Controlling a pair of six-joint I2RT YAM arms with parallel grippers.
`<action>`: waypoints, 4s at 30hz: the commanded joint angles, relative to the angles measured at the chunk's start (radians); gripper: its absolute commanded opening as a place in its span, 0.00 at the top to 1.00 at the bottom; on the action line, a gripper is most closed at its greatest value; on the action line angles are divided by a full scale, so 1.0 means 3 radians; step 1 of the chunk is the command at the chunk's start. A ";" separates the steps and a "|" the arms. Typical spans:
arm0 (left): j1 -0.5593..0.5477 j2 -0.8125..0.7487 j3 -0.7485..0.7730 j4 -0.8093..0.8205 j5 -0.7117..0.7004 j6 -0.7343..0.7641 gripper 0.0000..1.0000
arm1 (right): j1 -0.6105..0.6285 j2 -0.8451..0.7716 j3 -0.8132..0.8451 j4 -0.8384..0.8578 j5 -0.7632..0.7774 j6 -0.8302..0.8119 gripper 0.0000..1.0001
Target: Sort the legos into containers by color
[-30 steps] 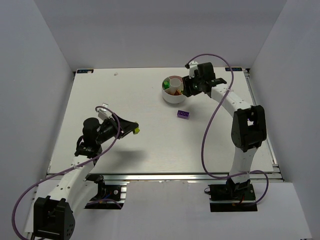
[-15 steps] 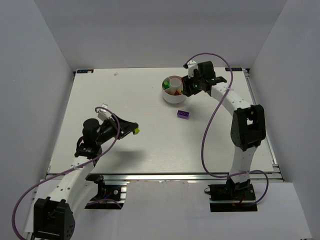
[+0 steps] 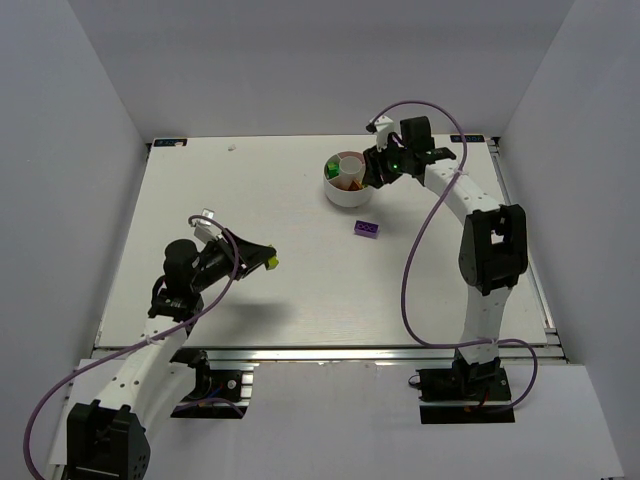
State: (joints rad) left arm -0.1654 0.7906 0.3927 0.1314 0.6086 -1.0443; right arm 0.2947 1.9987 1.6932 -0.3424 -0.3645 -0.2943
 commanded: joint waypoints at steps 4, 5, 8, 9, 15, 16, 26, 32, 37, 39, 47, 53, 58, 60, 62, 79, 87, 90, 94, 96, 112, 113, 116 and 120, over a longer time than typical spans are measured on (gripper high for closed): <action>0.0019 -0.0043 0.0010 -0.0019 -0.0024 0.0009 0.99 | -0.0016 0.0128 0.0272 0.0083 -0.0079 -0.0103 0.95; 0.0014 -0.0048 0.0010 -0.0019 -0.0024 0.0004 0.99 | -0.0011 0.0163 0.0302 0.0083 -0.0074 -0.0113 0.92; 0.0014 -0.0053 0.0025 -0.0044 -0.0024 0.0004 0.99 | -0.0016 0.0210 0.0328 0.0118 -0.0058 -0.0108 0.87; 0.0014 -0.0053 0.0046 -0.0044 -0.0024 -0.0001 0.99 | -0.0011 0.0225 0.0333 0.0129 -0.0028 -0.0103 0.85; 0.0014 -0.0002 0.0117 -0.0044 -0.0019 -0.0016 0.98 | -0.0011 0.0373 0.0461 0.0160 0.0100 -0.0144 0.55; 0.0014 0.0013 0.0133 -0.0034 -0.0019 -0.0032 0.98 | -0.0016 0.0373 0.0451 0.0170 0.0110 -0.0154 0.50; 0.0014 0.0223 0.0158 0.0308 0.0047 -0.0175 0.96 | -0.0052 0.0124 0.0334 0.0231 0.0009 0.0065 0.29; -0.0103 0.0508 0.0342 0.0329 0.0022 -0.0018 0.96 | -0.0194 -0.0198 0.0272 -0.0008 -0.0649 -0.0097 0.33; -0.0563 0.1259 0.1108 -0.0044 -0.0203 0.0606 0.97 | -0.0440 -0.0552 0.0088 -0.0111 -0.1351 -0.0062 1.00; -0.0772 0.1713 0.1609 -0.0202 -0.0392 0.0984 0.98 | -0.0552 -0.0771 -0.0014 -0.0086 -0.1449 -0.0026 1.00; -0.1212 0.3044 0.3082 -0.0238 -0.1128 0.2002 0.99 | -0.0946 -0.1630 -0.0913 0.0251 -0.1592 0.0280 0.99; -0.1417 0.3909 0.4115 -0.0030 -0.1461 0.2620 1.00 | -0.1146 -0.2060 -0.1378 0.0354 -0.1618 0.0337 0.97; -0.1509 0.4415 0.4713 0.0191 -0.1558 0.3014 1.00 | -0.1248 -0.2275 -0.1604 0.0431 -0.1684 0.0434 0.97; -0.1555 0.4635 0.4897 0.0145 -0.1741 0.3138 1.00 | -0.1279 -0.2316 -0.1676 0.0456 -0.1699 0.0444 0.97; -0.1576 0.4768 0.5143 0.0089 -0.2022 0.3271 1.00 | -0.1315 -0.2372 -0.1717 0.0466 -0.1705 0.0459 0.97; -0.1688 0.5372 0.5809 -0.0228 -0.2433 0.3476 1.00 | -0.1509 -0.2618 -0.2121 0.0635 -0.1766 0.0546 0.97; -0.1709 0.5326 0.5701 -0.0315 -0.2479 0.3568 0.97 | -0.1514 -0.2613 -0.2136 0.0666 -0.1771 0.0562 0.96; -0.1714 0.5300 0.5635 -0.0310 -0.2469 0.3553 0.94 | -0.1509 -0.2618 -0.2141 0.0666 -0.1771 0.0572 0.96; -0.1719 0.5300 0.5619 -0.0336 -0.2504 0.3537 0.89 | -0.1509 -0.2638 -0.2152 0.0666 -0.1761 0.0572 0.94; -0.1719 0.5295 0.5619 -0.0341 -0.2540 0.3537 0.84 | -0.1514 -0.2654 -0.2152 0.0661 -0.1761 0.0567 0.94; -0.1755 0.5168 0.5609 -0.0321 -0.2622 0.3420 0.36 | -0.1509 -0.2654 -0.2192 0.0569 -0.1700 0.0444 0.72; -0.1755 0.5142 0.5604 -0.0315 -0.2622 0.3409 0.36 | -0.1509 -0.2659 -0.2198 0.0548 -0.1689 0.0434 0.71; -0.1755 0.5106 0.5599 -0.0295 -0.2622 0.3369 0.35 | -0.1509 -0.2664 -0.2203 0.0507 -0.1649 0.0403 0.70; -0.1755 0.4908 0.5579 -0.0218 -0.2668 0.3256 0.47 | -0.1519 -0.2649 -0.2167 0.0390 -0.1404 0.0398 0.68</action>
State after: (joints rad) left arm -0.6849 2.4130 2.0682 0.0441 -0.1745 -0.0341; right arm -0.1535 1.2232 1.0328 -0.2005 -0.8368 -0.1612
